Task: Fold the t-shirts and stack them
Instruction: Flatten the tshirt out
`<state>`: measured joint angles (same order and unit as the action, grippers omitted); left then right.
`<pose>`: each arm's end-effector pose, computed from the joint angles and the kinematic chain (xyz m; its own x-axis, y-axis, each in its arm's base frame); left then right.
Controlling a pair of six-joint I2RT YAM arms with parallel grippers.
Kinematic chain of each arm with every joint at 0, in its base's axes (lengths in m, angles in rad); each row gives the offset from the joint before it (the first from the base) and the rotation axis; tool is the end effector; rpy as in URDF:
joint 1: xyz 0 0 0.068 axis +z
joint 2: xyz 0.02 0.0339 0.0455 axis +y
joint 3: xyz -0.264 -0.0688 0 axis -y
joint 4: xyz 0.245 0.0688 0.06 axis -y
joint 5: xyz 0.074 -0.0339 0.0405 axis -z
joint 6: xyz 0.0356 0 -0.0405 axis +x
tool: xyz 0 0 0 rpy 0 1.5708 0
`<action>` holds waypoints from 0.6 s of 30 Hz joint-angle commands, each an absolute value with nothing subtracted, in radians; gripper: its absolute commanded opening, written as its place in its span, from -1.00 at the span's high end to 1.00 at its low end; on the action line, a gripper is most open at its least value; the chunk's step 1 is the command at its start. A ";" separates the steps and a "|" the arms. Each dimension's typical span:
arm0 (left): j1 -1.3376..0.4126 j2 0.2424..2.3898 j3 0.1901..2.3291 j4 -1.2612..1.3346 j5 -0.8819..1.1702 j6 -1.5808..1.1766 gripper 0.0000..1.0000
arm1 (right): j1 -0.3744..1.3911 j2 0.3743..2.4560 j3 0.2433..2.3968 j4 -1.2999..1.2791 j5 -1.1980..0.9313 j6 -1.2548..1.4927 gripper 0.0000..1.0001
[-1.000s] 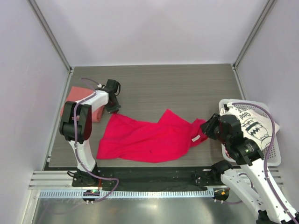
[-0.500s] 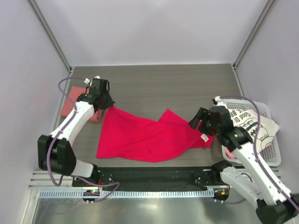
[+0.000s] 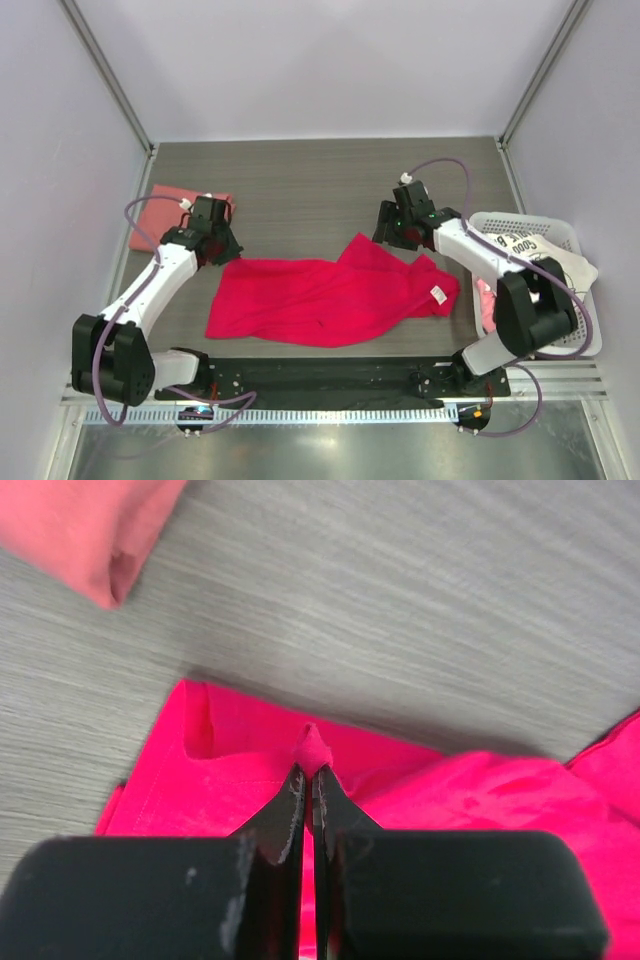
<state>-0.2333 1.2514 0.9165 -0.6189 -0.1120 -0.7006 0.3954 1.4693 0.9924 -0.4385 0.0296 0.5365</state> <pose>0.2456 -0.0543 0.2511 -0.7142 -0.4888 -0.5011 -0.3840 0.8721 -0.3033 0.2821 0.1166 0.2301 -0.8171 0.2126 -0.5358 0.0574 0.9549 0.2914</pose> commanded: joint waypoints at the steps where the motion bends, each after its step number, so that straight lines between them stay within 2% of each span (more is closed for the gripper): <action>1: -0.230 1.281 0.876 -0.583 -0.066 -0.709 1.00 | 0.416 1.563 1.061 -0.351 0.058 0.489 -0.29; 9: -0.233 1.201 0.792 -0.529 -0.096 -0.744 1.00 | 0.477 1.778 1.175 -0.336 0.150 0.456 -0.33; 18: -0.233 1.232 0.787 -0.528 -0.097 -0.738 1.00 | 0.502 1.891 1.223 -0.305 0.209 0.453 -0.34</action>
